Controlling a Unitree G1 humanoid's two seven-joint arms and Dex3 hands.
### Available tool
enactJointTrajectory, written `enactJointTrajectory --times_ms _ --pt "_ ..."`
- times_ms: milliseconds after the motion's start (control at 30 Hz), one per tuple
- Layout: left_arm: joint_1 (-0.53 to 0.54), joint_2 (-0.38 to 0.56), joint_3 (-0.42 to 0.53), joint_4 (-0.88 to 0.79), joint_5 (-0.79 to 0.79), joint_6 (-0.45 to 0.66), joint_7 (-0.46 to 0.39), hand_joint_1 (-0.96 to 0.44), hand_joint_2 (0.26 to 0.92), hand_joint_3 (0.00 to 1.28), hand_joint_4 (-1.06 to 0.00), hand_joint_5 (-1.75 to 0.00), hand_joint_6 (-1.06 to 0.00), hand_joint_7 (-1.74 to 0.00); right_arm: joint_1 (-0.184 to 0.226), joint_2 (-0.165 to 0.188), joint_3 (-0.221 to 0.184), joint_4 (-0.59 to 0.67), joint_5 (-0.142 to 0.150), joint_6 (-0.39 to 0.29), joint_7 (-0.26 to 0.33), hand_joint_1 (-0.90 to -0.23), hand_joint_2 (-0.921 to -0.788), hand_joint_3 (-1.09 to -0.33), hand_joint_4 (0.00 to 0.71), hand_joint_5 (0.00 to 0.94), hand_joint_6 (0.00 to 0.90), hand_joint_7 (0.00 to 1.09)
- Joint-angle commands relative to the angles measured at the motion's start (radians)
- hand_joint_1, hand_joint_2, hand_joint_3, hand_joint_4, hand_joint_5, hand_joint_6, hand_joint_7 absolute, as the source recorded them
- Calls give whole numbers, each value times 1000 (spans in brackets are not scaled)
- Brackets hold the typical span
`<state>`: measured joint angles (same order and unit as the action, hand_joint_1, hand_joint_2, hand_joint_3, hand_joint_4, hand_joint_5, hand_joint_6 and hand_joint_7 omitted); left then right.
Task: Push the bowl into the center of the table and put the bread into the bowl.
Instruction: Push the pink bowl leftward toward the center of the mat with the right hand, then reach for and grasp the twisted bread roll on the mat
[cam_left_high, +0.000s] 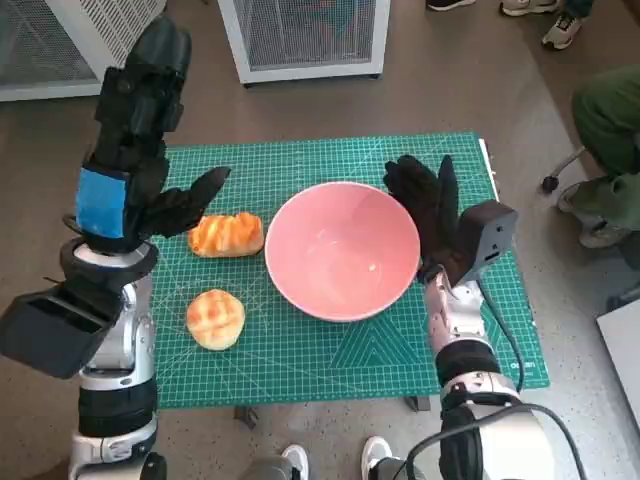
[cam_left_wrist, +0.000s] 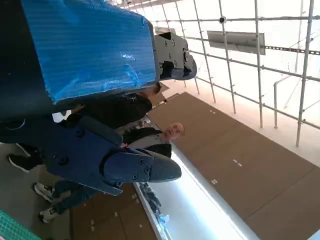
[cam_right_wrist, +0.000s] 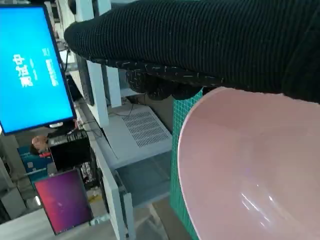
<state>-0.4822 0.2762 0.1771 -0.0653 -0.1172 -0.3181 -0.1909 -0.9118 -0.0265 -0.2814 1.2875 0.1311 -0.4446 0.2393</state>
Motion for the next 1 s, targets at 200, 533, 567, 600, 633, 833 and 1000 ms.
enactJointTrajectory --times_ms 200,533,567,600,633,833,1000 --pt "7 12 23 4 -36 -7 -15 -541 921 306 -178 -6 -154 -242 -29 -41 2 -66 11 -108 59 -588 -921 -823 312 3 307 208" --pt "1 11 22 23 -47 -15 -28 -543 921 305 -186 -8 -166 -224 -39 -58 -1 -224 80 -307 196 -636 -921 -754 314 3 315 223" --pt "0 11 21 23 -51 -13 -31 -544 921 304 -186 -8 -167 -223 -35 -57 3 -259 92 -324 215 -637 -921 -751 314 3 315 223" --pt "-1 11 21 24 -54 -11 -34 -543 921 304 -186 -8 -168 -222 -32 -56 6 -284 101 -336 228 -637 -921 -750 314 3 315 224" --pt "-2 11 21 24 -58 -10 -37 -541 921 303 -186 -7 -168 -220 -25 -55 12 -323 113 -348 245 -638 -921 -749 315 3 314 224" --pt "-5 20 22 17 -51 -3 -43 -539 921 301 -185 -6 -171 -214 10 -52 47 -494 167 -382 317 -639 -921 -747 319 5 319 231" --pt "1 71 20 -37 10 82 -33 -543 921 299 -188 -6 -171 -209 29 -54 68 -580 217 -374 368 -642 -921 -751 319 4 321 237"
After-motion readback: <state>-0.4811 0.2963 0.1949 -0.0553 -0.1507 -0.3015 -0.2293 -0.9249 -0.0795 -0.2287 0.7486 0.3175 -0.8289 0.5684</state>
